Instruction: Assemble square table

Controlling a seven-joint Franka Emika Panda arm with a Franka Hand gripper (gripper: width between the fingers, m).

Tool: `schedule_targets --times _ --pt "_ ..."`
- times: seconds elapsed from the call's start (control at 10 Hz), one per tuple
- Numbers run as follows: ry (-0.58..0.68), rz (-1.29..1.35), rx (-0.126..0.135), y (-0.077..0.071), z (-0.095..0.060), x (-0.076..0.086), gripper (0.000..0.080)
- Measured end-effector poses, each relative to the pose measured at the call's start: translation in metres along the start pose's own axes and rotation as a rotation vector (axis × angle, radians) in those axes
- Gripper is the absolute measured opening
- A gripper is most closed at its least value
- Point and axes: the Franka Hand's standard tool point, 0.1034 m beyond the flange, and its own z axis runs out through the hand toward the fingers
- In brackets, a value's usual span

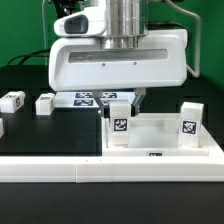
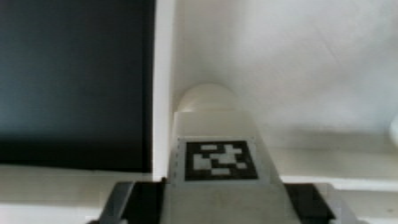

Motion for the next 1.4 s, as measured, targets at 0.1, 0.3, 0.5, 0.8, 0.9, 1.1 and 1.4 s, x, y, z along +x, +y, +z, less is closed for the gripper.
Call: schedule_targets --times 0.1,0.3,0.5,0.8,0.9,1.1,1.4 --pt "0.003 0.113 0.001 0.0002 0.0004 -0.0004 0.0288" --pt "0.004 0.351 0.007 -0.0001 0.0012 -0.0014 0.0289" --pt "0.007 0.517 0.012 -0.0002 0.0015 -0.0015 0.029" --pt "-0.014 0.879 0.032 -0.001 0.0012 -0.0021 0.029" --pt "-0.018 0.984 0.033 -0.0012 0.0013 -0.0024 0.029" --pt "-0.026 1.102 0.039 -0.0005 0.0016 -0.0031 0.029" --pt "-0.032 1.186 0.048 -0.0018 0.0017 -0.0033 0.029"
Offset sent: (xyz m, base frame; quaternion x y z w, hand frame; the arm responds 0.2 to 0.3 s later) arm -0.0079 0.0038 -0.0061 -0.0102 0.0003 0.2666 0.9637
